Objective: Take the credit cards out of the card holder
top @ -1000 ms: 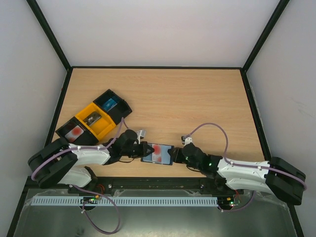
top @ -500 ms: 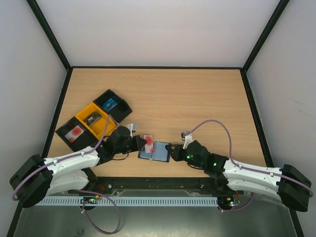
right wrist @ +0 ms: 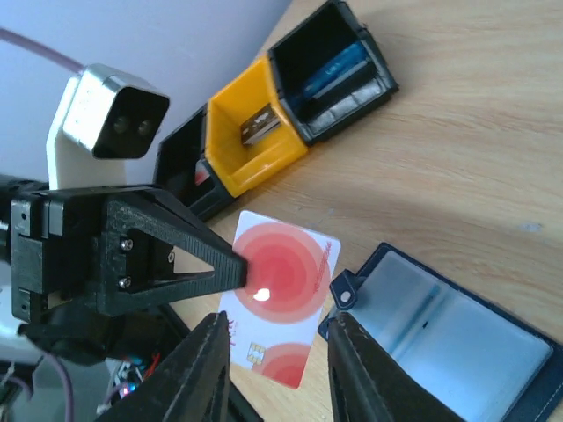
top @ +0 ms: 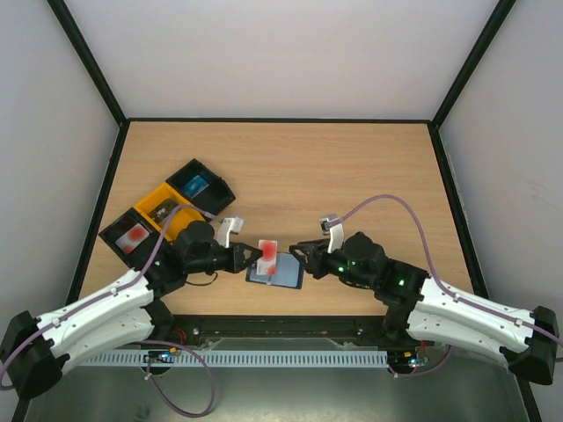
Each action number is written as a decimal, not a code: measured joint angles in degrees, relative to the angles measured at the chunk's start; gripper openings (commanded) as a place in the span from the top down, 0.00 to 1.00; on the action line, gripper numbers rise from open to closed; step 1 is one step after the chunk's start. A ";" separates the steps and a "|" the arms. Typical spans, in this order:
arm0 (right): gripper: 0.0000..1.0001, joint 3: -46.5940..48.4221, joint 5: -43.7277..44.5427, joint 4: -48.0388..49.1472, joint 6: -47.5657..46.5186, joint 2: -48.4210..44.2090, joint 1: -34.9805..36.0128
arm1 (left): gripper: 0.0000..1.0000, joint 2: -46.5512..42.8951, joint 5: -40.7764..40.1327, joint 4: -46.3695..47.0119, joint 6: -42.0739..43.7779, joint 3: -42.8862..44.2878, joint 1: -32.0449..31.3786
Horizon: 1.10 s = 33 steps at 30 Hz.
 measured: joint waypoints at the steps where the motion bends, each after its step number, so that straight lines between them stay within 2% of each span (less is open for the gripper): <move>1: 0.61 1.09 -0.74 -0.87 -0.66 -0.04 0.00 | 0.97 -1.42 2.16 -0.70 0.85 -0.02 -0.02; 3: 0.54 2.32 -2.36 -2.73 -1.79 -0.13 0.00 | 0.97 -2.62 4.76 -0.76 1.46 -0.13 -0.02; 6: 0.50 2.54 -4.13 -5.57 -3.80 0.33 0.00 | 0.97 -3.98 10.16 1.36 1.70 -1.40 -0.02; 12: 0.54 3.91 -8.96 -7.26 -5.57 3.80 0.00 | 0.97 -1.70 19.65 6.80 1.16 -3.41 -0.02; 19: 0.59 5.14 -14.78 -5.88 -6.19 5.44 0.00 | 0.97 -1.92 24.46 10.45 0.33 -4.39 -0.02; 21: 0.65 5.11 -15.89 -5.29 -6.27 5.70 0.00 | 0.97 -2.34 25.05 11.06 0.31 -4.66 -0.02; 25: 0.96 5.05 -17.86 -4.76 -6.71 6.75 0.00 | 0.97 -2.67 25.68 11.37 0.35 -4.74 -0.02; 27: 0.98 4.92 -18.38 -4.59 -6.54 6.73 -0.15 | 0.97 -2.71 25.75 10.93 0.39 -4.85 -0.02; 28: 0.98 4.90 -18.69 -4.22 -6.47 6.60 -0.24 | 0.94 -2.69 25.49 10.56 0.42 -5.05 0.17; 31: 0.98 4.42 -19.26 -2.95 -5.86 6.36 -0.26 | 0.61 -3.08 23.71 9.11 0.17 -4.83 0.42; 33: 0.98 3.23 -19.74 0.35 -4.46 5.86 -0.24 | 0.46 -3.56 21.51 7.06 -0.17 -4.35 1.03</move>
